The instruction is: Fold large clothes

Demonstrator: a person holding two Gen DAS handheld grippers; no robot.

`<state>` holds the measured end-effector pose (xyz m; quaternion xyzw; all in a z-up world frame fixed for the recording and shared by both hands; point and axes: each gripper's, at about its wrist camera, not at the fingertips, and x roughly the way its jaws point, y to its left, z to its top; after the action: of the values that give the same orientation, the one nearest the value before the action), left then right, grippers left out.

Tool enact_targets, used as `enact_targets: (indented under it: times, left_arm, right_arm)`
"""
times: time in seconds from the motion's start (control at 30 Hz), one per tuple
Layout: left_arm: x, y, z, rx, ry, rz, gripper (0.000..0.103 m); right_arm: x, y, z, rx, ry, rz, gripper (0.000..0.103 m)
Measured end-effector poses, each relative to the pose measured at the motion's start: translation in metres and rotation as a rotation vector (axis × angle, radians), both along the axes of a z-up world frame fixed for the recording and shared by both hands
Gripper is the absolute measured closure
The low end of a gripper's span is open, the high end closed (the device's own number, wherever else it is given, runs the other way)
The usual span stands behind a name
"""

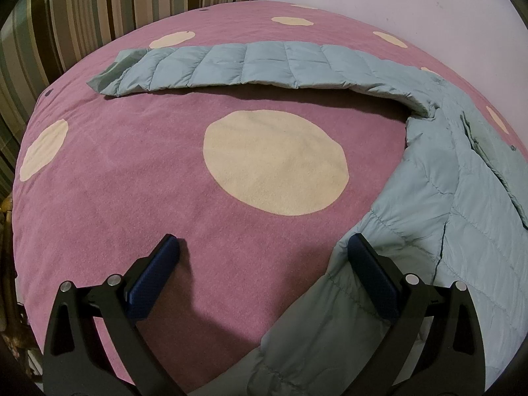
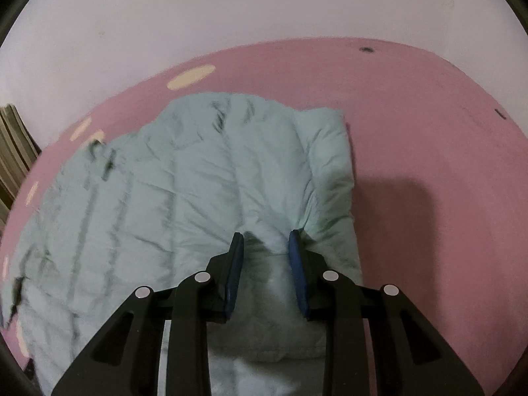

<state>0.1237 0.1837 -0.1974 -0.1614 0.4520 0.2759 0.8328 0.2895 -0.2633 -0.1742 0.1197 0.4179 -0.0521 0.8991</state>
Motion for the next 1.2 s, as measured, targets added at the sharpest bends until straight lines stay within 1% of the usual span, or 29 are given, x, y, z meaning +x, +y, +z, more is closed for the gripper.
enact_targets:
  times: [0.07, 0.13, 0.17, 0.27, 0.37, 0.43, 0.53, 0.7, 0.77, 0.87, 0.97, 1.13, 1.17, 1.2]
  left_arm:
    - [0.0, 0.0, 0.0, 0.001, 0.003, 0.0, 0.002]
    - [0.0, 0.0, 0.0, 0.0, 0.001, 0.0, 0.002]
    - [0.0, 0.0, 0.0, -0.001, 0.0, 0.0, 0.002]
    - [0.0, 0.0, 0.0, -0.001, 0.0, 0.0, 0.002]
    - [0.0, 0.0, 0.0, -0.001, 0.0, -0.001, 0.002]
    - [-0.001, 0.0, 0.0, 0.0, 0.0, -0.001, 0.002]
    - [-0.001, 0.0, 0.001, -0.003, -0.007, -0.001, 0.002]
    - [-0.008, 0.003, 0.007, -0.03, -0.048, -0.026, 0.002]
    - [-0.012, 0.009, 0.011, -0.058, -0.073, -0.041, 0.002]
    - [-0.02, 0.032, 0.019, -0.087, -0.139, -0.02, 0.002]
    - [-0.024, 0.069, 0.026, -0.122, -0.205, 0.026, 0.002]
    - [-0.018, 0.13, 0.029, -0.087, -0.245, 0.107, 0.003]
    - [-0.017, 0.145, 0.028, -0.086, -0.249, 0.133, 0.004]
    - [-0.018, 0.157, 0.026, -0.088, -0.249, 0.156, 0.008]
  right_arm:
    - [-0.007, 0.009, 0.008, 0.0, -0.017, 0.004, 0.069]
    - [-0.014, 0.021, 0.014, -0.003, -0.038, 0.022, 0.051]
    - [-0.015, 0.026, 0.015, -0.01, -0.04, 0.03, 0.048]
    - [-0.014, 0.039, 0.009, -0.026, -0.029, 0.042, 0.047]
    - [-0.008, 0.046, -0.004, -0.032, 0.001, 0.042, 0.047]
    - [-0.006, 0.049, -0.014, -0.064, 0.01, 0.04, 0.045]
    - [-0.007, 0.049, -0.027, -0.069, 0.02, 0.032, 0.044]
    - [-0.003, 0.057, -0.03, -0.115, 0.032, 0.033, 0.041]
    - [-0.003, 0.058, -0.031, -0.118, 0.028, 0.035, 0.041]
    - [-0.004, 0.056, -0.031, -0.11, 0.022, 0.041, 0.038]
    - [-0.003, 0.057, -0.031, -0.126, 0.023, 0.044, 0.038]
    - [-0.004, 0.057, -0.031, -0.131, 0.018, 0.044, 0.038]
    - [-0.004, 0.057, -0.031, -0.131, 0.017, 0.045, 0.037]
    - [-0.003, 0.057, -0.031, -0.131, 0.016, 0.045, 0.037]
